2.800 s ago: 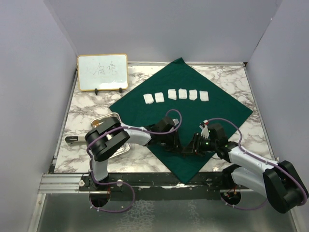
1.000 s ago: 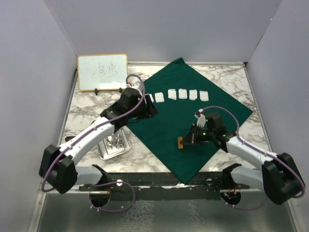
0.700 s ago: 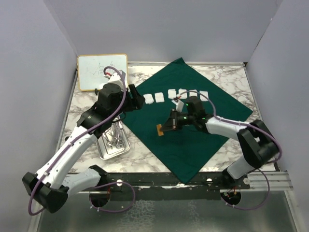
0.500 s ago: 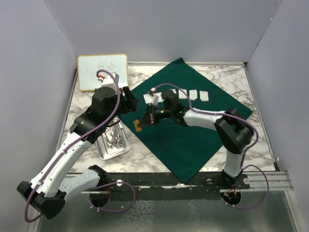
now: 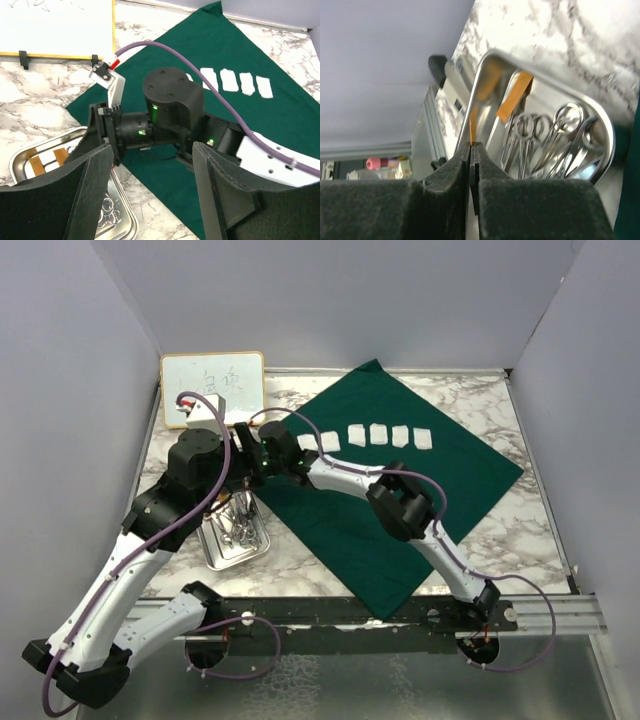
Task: Prepare the surgical pack
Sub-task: Place the medical item in the container.
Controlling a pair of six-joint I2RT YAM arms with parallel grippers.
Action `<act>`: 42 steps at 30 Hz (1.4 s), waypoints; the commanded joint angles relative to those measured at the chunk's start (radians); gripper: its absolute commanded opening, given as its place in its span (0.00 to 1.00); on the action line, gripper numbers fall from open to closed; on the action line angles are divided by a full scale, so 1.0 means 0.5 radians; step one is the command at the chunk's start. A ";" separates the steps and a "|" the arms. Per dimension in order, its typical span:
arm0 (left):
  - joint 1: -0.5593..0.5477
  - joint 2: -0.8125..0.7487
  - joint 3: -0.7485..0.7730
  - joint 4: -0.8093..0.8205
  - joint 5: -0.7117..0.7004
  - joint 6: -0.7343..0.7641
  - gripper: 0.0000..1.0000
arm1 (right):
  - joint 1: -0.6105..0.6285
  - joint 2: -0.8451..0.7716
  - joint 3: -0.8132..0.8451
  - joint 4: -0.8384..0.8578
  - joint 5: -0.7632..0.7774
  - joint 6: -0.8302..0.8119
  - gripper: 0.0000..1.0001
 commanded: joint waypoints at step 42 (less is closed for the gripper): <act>0.013 -0.056 -0.340 0.211 0.154 -0.311 0.78 | -0.508 -1.613 -1.331 -0.601 0.730 -0.635 0.40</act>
